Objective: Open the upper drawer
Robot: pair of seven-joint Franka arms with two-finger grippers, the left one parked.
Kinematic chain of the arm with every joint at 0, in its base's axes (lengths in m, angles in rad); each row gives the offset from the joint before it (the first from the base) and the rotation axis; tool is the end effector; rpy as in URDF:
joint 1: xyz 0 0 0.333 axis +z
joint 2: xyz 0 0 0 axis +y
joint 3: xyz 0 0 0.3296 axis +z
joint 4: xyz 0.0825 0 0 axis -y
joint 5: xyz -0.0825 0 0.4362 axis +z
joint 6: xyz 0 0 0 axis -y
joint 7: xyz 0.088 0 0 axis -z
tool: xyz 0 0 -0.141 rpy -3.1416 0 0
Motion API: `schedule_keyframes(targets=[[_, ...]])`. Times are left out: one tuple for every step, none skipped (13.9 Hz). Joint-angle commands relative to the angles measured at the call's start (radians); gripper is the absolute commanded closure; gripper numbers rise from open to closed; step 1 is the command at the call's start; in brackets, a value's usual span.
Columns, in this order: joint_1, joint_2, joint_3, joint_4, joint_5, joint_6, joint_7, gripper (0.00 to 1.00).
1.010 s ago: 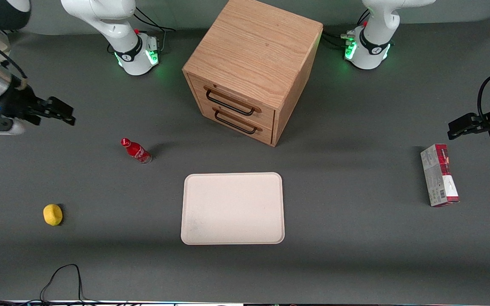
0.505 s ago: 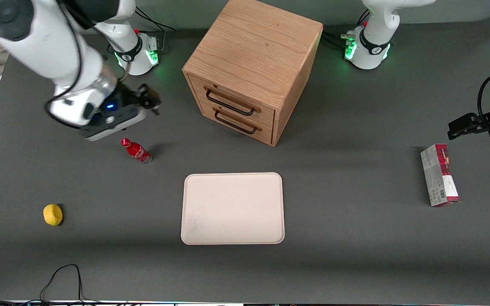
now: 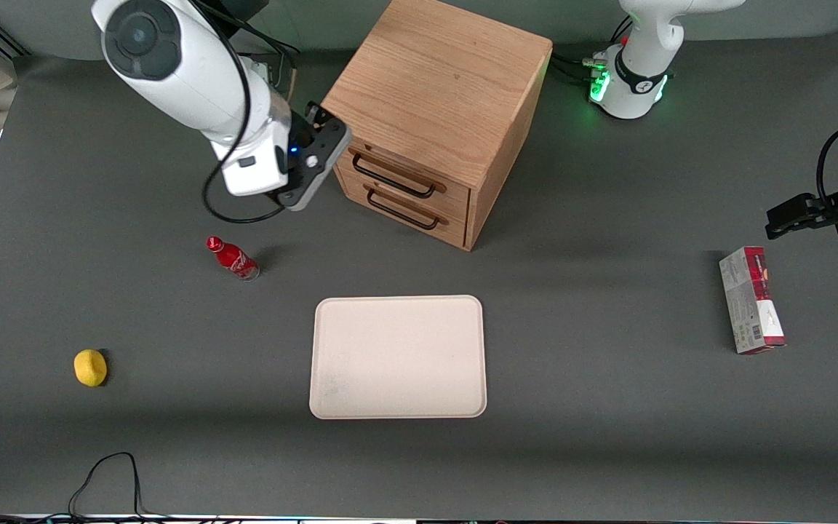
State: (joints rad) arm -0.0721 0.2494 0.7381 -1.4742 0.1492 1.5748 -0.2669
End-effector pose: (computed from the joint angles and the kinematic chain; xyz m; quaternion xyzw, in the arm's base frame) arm 0.5332 0.3887 0.5389 -0.8846 -0.4369 0.0720 0.1462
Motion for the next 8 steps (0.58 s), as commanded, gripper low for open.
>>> schedule_keyframes(targets=[[0.003,0.065,0.015,0.009,0.055,-0.016,-0.072,0.00],[0.002,0.080,0.015,-0.004,0.055,-0.006,-0.105,0.00],[0.002,0.103,0.015,-0.020,0.053,0.010,-0.136,0.00],[0.003,0.119,0.015,-0.034,0.049,0.034,-0.152,0.00],[0.005,0.132,0.015,-0.052,0.047,0.059,-0.156,0.00],[0.005,0.142,0.015,-0.076,0.047,0.091,-0.155,0.00],[0.012,0.148,0.017,-0.101,0.047,0.117,-0.155,0.00],[0.017,0.148,0.017,-0.119,0.047,0.140,-0.156,0.00]])
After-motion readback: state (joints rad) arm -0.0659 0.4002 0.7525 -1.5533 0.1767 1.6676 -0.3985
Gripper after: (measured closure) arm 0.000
